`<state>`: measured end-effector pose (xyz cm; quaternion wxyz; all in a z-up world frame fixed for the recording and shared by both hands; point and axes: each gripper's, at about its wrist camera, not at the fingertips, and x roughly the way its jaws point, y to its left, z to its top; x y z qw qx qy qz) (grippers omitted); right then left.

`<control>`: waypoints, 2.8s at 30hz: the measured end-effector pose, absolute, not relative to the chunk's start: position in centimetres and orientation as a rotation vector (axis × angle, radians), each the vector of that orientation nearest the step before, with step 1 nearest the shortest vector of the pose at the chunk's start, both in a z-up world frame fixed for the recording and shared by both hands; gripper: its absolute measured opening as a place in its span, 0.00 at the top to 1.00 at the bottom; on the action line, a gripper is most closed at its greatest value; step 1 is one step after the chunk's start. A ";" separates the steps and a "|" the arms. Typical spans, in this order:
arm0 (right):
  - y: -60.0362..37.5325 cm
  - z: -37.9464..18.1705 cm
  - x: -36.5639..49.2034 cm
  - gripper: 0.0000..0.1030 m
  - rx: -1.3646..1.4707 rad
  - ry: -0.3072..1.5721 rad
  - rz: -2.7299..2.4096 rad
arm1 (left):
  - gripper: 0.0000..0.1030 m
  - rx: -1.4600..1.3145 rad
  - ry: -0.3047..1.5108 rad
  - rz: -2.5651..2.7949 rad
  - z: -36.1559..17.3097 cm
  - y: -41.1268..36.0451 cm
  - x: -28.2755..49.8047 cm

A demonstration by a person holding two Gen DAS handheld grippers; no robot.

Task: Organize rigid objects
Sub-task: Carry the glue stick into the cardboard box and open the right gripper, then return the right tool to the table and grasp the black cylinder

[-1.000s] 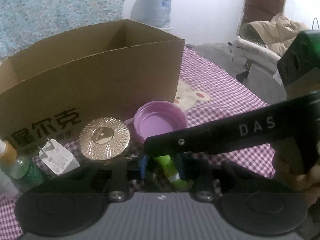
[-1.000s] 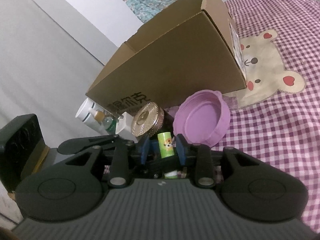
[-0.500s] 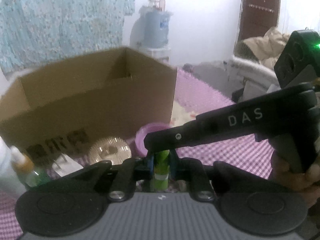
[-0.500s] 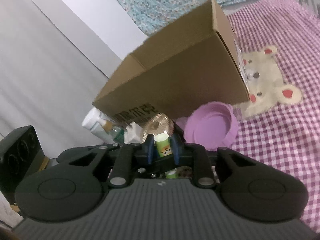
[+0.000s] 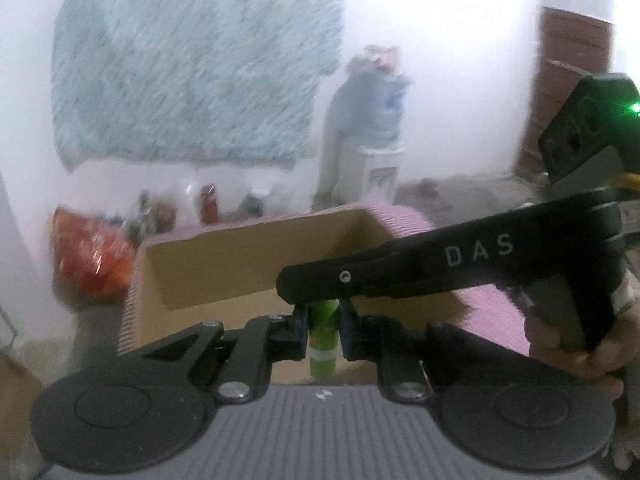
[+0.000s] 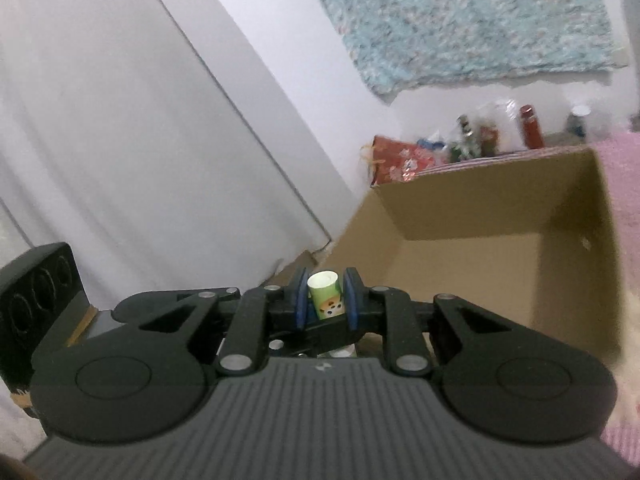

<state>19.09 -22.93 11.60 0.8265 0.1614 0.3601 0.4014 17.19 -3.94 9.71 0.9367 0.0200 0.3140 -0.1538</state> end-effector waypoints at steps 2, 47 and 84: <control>-21.2 11.1 22.5 0.83 0.345 0.831 0.858 | 0.84 0.034 0.711 -0.275 9.1 -2.6 20.3; -30.7 9.6 14.0 0.34 0.559 0.787 0.764 | 0.11 -0.024 0.652 -0.260 10.3 3.1 8.9; -30.1 -4.9 6.9 0.52 0.744 1.061 0.471 | 0.68 0.060 0.866 -0.447 -4.8 -4.1 6.4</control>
